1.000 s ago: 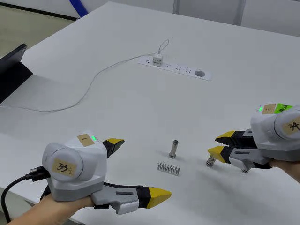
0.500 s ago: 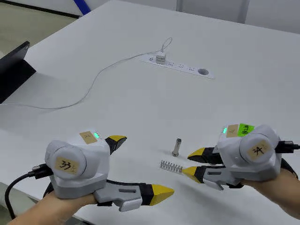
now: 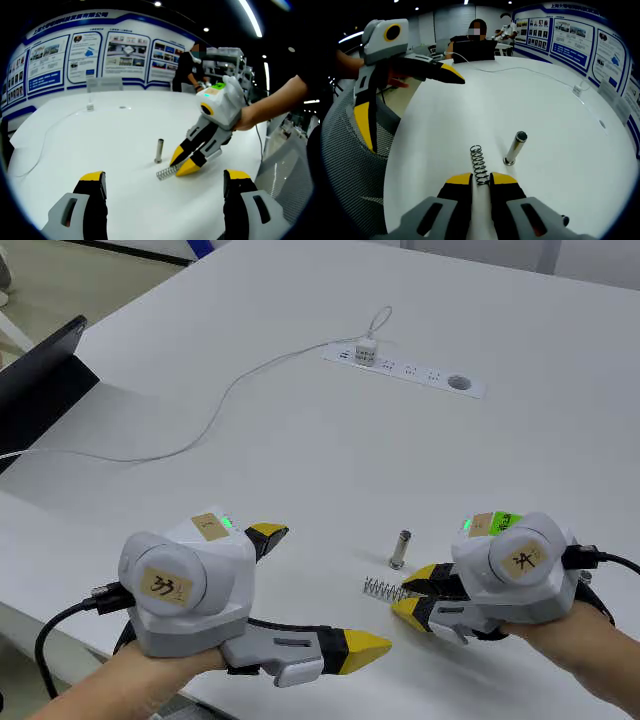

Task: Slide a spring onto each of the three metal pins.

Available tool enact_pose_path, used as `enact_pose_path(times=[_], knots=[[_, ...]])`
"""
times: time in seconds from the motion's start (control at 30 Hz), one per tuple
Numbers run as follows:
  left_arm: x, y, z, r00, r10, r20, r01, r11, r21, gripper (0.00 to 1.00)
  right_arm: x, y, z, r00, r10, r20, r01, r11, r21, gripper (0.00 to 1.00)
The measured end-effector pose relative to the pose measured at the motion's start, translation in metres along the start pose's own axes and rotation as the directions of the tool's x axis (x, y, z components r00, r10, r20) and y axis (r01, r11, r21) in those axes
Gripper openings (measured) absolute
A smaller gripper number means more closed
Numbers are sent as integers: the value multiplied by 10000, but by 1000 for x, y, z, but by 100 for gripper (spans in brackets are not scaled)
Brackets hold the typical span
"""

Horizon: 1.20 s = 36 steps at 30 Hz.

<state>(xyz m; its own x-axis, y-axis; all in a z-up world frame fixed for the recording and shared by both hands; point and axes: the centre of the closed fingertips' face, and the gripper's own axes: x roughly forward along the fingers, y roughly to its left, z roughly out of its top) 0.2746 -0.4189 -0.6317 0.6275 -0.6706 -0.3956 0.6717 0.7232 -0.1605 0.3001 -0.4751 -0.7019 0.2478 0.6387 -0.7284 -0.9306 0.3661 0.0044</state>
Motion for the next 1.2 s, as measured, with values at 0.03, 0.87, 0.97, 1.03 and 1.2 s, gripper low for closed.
enact_pose_path(times=[0.03,0.87,0.97,1.03,1.2], knots=[[0,0,0,10000,-11,-3,11,10000,-12,99,0,0,1,10000,-20,16,20,10000,-85,14],[2,-26,17,9943,-1058,-126,1064,9818,1570,66,-69,18,36,9979,300,572,-179,9795,-2007,11],[3,-34,26,9906,-1363,-147,1364,9699,2015,64,-80,20,41,9979,261,599,-107,9696,-2446,11],[5,-38,33,9887,-1488,-184,1489,9592,2404,63,-88,22,46,9972,202,722,-3,9639,-2664,11],[9,-51,50,9789,-2040,-98,1985,9386,2821,58,-103,29,53,9966,186,806,87,9452,-3264,11]])
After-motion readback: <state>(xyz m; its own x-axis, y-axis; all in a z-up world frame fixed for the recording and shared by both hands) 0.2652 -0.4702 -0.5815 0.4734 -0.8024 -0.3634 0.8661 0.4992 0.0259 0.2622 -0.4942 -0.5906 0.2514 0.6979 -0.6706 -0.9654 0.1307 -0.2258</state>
